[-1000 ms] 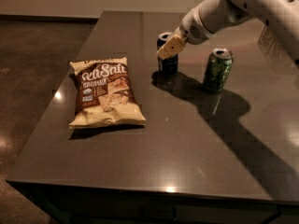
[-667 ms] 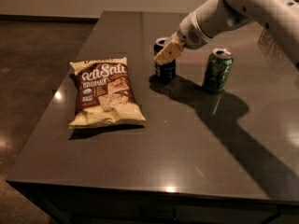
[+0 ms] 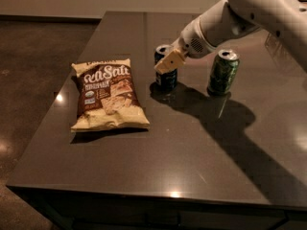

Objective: Move pepsi can near brown chip bag

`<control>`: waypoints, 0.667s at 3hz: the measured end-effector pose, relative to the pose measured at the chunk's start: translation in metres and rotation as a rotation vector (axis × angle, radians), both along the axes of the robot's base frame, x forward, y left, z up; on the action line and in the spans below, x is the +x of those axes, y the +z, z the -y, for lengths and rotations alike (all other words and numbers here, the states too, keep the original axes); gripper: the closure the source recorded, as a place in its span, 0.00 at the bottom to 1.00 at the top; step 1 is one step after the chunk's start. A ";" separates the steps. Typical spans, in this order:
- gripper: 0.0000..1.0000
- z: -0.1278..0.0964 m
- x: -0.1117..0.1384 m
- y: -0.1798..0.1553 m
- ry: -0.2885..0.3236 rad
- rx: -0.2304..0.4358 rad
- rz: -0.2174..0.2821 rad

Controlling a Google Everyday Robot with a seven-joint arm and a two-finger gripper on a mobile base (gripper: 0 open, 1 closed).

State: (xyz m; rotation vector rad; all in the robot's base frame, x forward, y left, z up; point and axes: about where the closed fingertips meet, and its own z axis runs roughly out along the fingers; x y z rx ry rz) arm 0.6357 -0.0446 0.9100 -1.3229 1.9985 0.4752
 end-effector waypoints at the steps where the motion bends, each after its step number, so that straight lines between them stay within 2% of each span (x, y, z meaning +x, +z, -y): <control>1: 0.12 -0.004 -0.011 -0.003 0.010 0.018 0.004; 2: 0.00 -0.005 -0.019 -0.004 0.009 0.034 0.017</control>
Offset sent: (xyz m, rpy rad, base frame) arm -0.0292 0.0008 -0.0030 0.0559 -0.0391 -0.0011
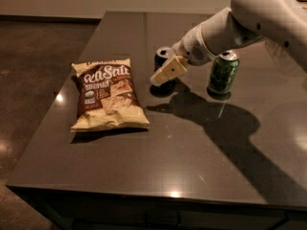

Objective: Move pepsi can near brown chip bag

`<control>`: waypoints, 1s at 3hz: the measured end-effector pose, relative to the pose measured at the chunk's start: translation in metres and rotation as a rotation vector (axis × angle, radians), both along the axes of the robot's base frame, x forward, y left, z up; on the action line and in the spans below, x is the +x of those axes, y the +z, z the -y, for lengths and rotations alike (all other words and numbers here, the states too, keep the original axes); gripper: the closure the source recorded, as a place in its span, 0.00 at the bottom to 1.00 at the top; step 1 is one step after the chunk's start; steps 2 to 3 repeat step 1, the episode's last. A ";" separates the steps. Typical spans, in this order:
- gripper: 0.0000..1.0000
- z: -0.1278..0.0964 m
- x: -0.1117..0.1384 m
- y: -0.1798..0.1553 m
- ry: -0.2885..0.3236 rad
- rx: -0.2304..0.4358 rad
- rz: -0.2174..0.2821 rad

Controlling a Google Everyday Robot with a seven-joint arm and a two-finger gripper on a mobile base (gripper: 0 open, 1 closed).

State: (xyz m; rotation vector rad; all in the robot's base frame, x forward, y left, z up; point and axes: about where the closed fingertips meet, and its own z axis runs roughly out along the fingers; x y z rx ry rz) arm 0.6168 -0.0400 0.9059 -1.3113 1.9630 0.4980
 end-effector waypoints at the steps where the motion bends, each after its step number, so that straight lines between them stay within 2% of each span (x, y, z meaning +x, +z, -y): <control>1: 0.00 0.000 0.000 -0.001 -0.001 0.001 0.000; 3: 0.00 0.000 0.000 -0.001 -0.001 0.001 0.000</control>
Offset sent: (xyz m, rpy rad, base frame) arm 0.0000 0.0000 0.0000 0.0000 0.0000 0.0000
